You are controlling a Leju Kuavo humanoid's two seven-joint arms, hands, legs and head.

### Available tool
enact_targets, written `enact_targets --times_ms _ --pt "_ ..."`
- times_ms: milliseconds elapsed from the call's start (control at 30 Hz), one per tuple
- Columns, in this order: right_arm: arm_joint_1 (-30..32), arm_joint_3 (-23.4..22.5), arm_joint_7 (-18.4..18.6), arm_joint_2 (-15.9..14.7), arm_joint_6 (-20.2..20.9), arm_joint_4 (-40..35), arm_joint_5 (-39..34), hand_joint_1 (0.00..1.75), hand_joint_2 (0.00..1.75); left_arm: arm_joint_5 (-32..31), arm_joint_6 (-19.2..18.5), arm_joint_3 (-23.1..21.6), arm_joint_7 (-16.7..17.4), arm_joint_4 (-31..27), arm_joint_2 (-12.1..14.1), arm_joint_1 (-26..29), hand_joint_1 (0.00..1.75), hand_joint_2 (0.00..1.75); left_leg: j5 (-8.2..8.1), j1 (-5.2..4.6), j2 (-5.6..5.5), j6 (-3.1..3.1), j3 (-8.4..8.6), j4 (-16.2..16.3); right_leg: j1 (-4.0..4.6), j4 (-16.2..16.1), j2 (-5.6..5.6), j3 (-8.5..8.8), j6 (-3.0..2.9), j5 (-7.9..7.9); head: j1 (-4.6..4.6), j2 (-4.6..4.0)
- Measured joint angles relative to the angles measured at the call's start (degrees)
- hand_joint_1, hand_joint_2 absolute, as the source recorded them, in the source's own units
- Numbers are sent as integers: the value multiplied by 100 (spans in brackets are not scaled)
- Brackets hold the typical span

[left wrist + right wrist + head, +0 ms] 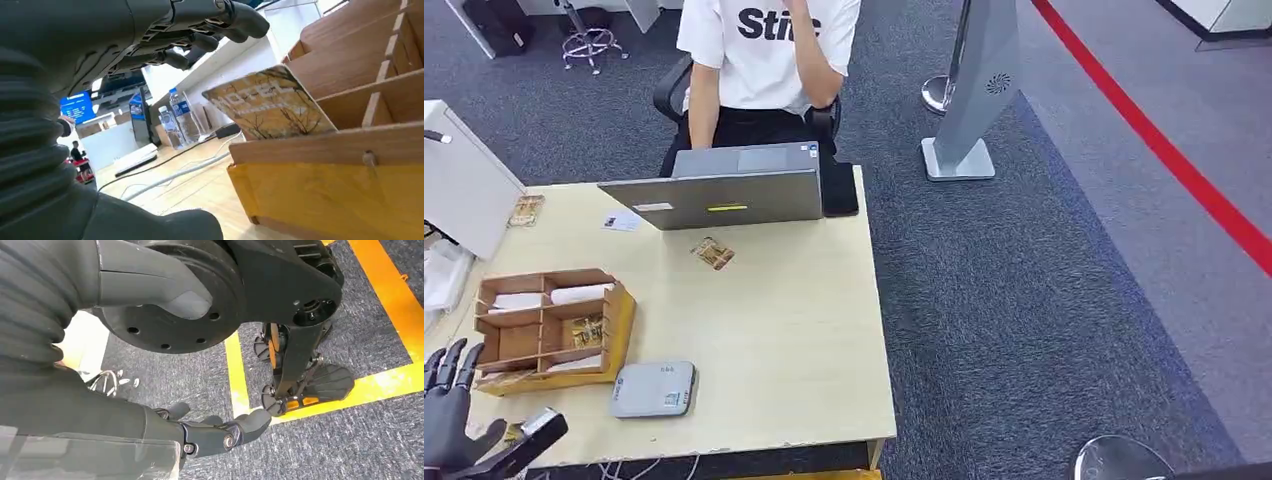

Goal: Pass the card to the sensor for recognition and then transmit it.

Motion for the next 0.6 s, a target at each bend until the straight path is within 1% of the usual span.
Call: enact_targets --times_ms 333,600 --pt "-7 0 -2 -13 11 0 11 0 175 -221 -15 -22 46 162 22 -439 0 175 2 0 2 2 0 1 0 0 1 0 0 1 0 0" --pt "-10 0 -9 -13 15 0 11 0 175 -258 -15 -77 94 276 17 -563 0 175 1 0 4 2 1 1 0 0 2 -1 0 1 0 0"
